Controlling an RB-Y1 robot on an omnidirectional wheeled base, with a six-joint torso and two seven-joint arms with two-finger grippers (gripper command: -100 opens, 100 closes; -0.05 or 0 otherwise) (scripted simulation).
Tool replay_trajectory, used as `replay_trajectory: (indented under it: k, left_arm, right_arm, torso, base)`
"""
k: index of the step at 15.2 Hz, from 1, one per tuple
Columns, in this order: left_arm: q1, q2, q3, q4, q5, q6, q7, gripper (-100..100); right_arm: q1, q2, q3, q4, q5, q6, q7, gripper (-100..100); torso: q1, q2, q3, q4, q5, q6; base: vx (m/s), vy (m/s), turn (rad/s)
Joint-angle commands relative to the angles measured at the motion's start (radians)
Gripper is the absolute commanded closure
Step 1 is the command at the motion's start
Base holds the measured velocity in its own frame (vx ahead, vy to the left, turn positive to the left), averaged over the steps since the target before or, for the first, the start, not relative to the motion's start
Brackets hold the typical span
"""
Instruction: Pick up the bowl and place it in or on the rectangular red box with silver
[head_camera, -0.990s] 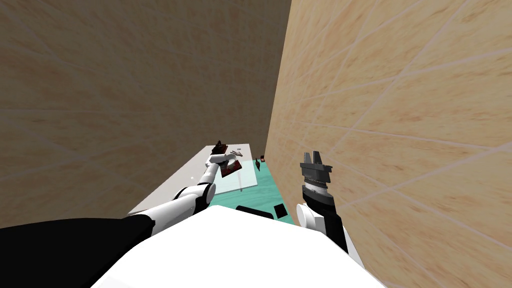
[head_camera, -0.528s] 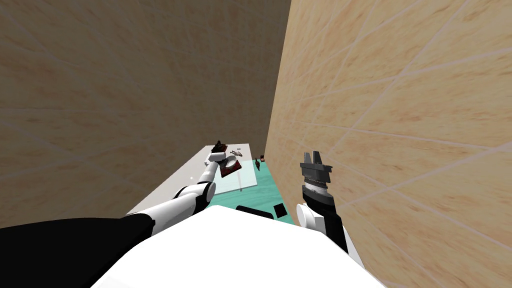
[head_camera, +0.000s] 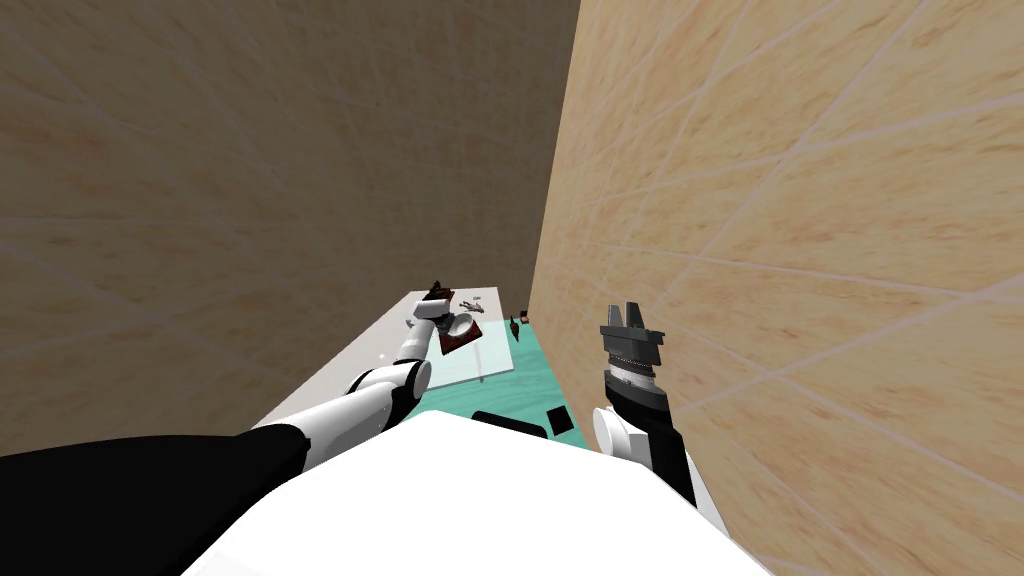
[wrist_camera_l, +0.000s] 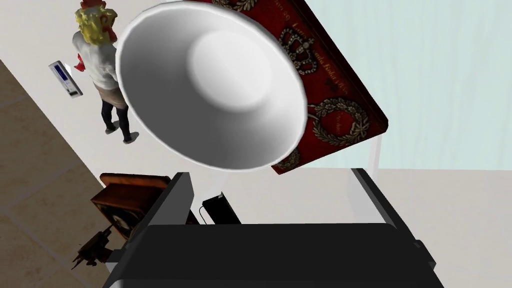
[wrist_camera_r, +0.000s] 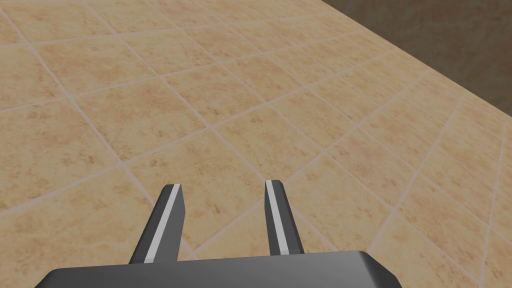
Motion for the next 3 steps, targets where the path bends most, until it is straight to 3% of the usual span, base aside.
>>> replay_trajectory:
  k: [1,3]
  left_arm:
    - [0.000,0.000,0.000,0.000,0.000,0.000,0.000,-100]
    - [0.000,0.000,0.000,0.000,0.000,0.000,0.000,-100]
  right_arm:
    - [0.000,0.000,0.000,0.000,0.000,0.000,0.000,0]
    - [0.000,0.000,0.000,0.000,0.000,0.000,0.000,0]
  torso:
    - [0.000,0.000,0.000,0.000,0.000,0.000]
    - [0.000,0.000,0.000,0.000,0.000,0.000]
  base:
    - [0.000,0.000,0.000]
    - [0.000,0.000,0.000]
